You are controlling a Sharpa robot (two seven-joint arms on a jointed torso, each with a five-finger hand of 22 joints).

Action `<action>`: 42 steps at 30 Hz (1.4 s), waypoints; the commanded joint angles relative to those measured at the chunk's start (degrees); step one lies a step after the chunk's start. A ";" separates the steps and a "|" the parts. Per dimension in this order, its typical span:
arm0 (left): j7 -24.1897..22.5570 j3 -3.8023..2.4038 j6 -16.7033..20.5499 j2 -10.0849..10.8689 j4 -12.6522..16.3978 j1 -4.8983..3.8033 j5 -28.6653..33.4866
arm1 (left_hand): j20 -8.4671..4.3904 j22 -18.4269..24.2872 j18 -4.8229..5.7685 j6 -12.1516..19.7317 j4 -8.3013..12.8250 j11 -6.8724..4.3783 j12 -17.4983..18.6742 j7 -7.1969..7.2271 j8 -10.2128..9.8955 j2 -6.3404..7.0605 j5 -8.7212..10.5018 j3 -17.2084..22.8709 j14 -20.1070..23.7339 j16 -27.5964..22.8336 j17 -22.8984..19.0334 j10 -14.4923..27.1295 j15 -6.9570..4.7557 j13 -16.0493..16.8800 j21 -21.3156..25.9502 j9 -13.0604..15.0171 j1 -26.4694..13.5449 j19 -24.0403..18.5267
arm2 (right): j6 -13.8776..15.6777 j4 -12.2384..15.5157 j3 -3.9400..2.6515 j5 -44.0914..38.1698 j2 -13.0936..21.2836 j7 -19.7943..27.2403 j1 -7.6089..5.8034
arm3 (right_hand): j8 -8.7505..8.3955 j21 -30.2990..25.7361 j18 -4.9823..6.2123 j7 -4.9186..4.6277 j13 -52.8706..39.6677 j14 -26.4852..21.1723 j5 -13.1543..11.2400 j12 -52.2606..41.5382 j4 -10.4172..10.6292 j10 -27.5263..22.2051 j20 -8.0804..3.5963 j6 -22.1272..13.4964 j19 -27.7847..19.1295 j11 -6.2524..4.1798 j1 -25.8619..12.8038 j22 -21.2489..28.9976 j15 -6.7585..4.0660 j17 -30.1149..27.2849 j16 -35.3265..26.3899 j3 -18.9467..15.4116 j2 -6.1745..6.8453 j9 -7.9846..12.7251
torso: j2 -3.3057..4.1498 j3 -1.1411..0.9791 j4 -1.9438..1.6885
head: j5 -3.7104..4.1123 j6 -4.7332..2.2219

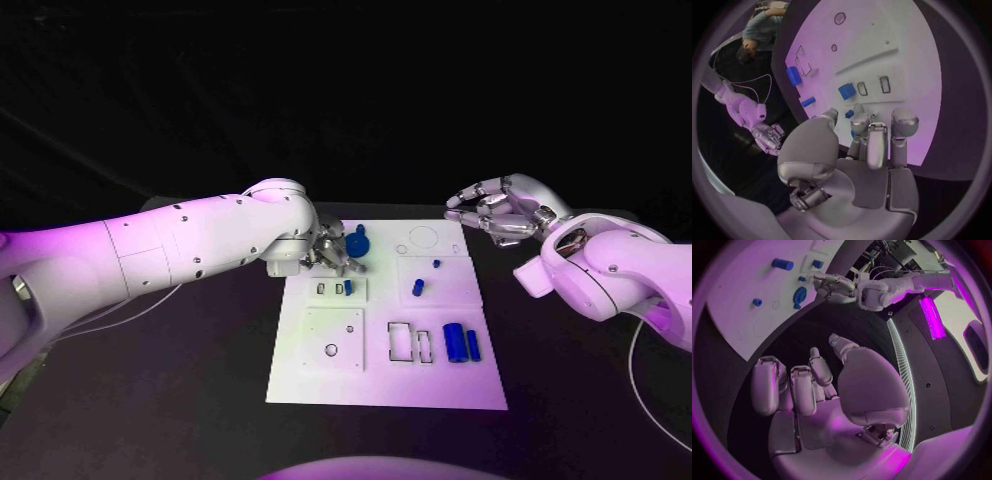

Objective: Assemble the parts on the task board

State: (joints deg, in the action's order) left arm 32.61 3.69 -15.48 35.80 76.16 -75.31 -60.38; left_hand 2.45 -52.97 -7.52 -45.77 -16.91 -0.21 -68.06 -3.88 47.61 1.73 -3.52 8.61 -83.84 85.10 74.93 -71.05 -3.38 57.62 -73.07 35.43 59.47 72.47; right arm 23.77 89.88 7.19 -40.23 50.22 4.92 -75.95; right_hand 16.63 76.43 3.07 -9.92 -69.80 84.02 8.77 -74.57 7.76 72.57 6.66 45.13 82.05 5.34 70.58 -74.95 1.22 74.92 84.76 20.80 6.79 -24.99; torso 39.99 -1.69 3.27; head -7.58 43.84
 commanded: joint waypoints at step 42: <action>1.13 0.29 -6.87 -0.70 -0.49 0.02 3.97 | 0.54 -0.83 0.79 1.37 0.22 0.46 0.71 -0.43 -0.95 -2.78 0.08 2.54 -3.65 0.35 6.47 1.29 0.20 -0.68 -0.48 0.70 5.78 -0.85 | -1.43 -1.21 0.02 -1.73 -0.79 -0.55 0.05 | 0.49 -0.43 0.58 -0.15 -0.07 3.65 0.40 0.12 0.44 -0.30 -0.04 -0.53 -0.17 -0.17 -0.03 -4.57 -0.51 5.63 0.24 -0.05 0.00 -0.11 | 0.08 -0.13 -0.11 | -0.10 0.45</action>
State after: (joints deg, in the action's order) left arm 34.03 3.98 -21.28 35.25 75.63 -75.27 -57.95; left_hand 2.87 -53.75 -7.53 -44.96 -16.75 0.21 -67.60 -4.30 46.87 -1.08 -3.52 10.85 -83.84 85.10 74.92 -70.22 -3.37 56.99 -73.25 36.06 64.86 72.06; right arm 23.04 88.72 7.24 -41.13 49.52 4.55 -75.92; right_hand 16.84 76.16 3.07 -10.11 -69.81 84.02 8.99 -74.57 7.92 72.57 6.67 44.94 82.05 5.34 70.58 -74.92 1.22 74.91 84.76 20.64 6.79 -25.03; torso 40.07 -1.79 3.20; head -7.67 44.32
